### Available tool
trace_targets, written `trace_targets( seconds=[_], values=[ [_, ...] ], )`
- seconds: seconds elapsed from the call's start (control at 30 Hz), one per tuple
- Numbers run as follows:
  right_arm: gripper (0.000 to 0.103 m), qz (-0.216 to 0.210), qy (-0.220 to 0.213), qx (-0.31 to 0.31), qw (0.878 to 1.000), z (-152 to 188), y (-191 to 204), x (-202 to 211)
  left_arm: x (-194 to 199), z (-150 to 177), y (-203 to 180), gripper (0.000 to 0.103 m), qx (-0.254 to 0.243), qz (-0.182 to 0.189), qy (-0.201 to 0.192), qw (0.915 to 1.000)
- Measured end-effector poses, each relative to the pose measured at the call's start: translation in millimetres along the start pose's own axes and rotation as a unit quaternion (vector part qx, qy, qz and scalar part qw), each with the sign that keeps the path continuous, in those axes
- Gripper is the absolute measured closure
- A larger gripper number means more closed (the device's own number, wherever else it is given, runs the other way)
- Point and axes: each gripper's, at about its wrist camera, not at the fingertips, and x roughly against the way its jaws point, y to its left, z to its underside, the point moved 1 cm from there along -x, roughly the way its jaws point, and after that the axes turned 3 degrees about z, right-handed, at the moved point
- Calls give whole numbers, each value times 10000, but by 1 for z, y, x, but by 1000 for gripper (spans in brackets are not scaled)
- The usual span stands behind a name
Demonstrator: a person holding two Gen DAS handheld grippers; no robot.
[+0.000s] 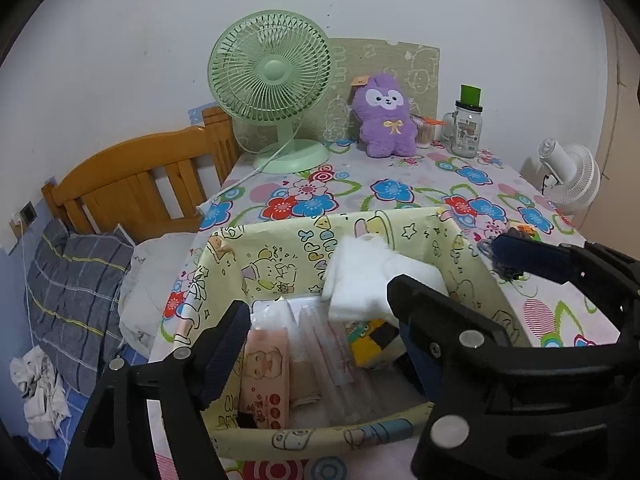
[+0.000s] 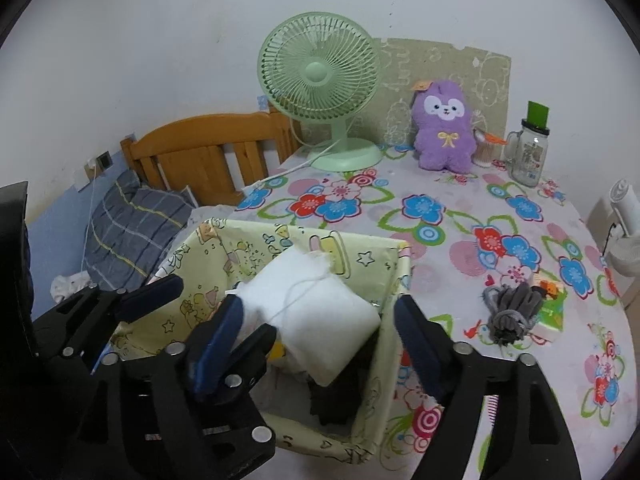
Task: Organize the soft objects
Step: 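Open the left tool over the box while the right tool releases the white bundle inside, then move both open tools back toward the gray knitted item and green tissue pack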
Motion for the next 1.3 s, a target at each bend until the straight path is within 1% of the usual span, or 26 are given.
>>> trace_targets(
  seconds=[0.03, 0.07, 0.1, 0.23, 0.53, 0.6, 0.67, 0.7, 0.77, 1.07, 1.3],
  values=[
    [16, 9, -48, -28, 10000, 0, -2, 4, 2, -1, -1, 22, -9, -5, -10, 10000],
    [15, 11, -78, -53, 10000, 0, -3, 6, 5, -1, -3, 18, -24, -6, -42, 10000],
    [15, 21, -112, -84, 9999, 1, -4, 10, 9, -2, -6, 16, -51, 13, -96, 9999],
    [11, 64, -126, -170, 9998, 3, -12, 21, 19, -3, -17, 16, -119, 86, -181, 9997],
    [11, 260, -294, -278, 9988, 8, -29, 54, 38, -6, -42, 16, -218, 213, -287, 9991],
    [10, 350, -345, -300, 9983, 9, -33, 61, 41, -7, -48, 16, -237, 255, -311, 9989],
    [6, 542, -440, -310, 9971, 10, -38, 70, 45, -8, -54, 16, -258, 283, -337, 9987],
    [5, 647, -495, -310, 9962, 10, -40, 74, 47, -8, -58, 16, -284, 288, -355, 9986],
    [5, 720, -546, -314, 9954, 12, -44, 80, 51, -8, -64, 16, -321, 310, -393, 9982],
    [4, 822, -610, -469, 9936, 19, -64, 103, 66, -8, -89, 14, -440, 315, -513, 9972],
    [2, 1013, -673, -539, 9911, 25, -77, 120, 74, -8, -108, 11, -499, 377, -593, 9963]
  ],
)
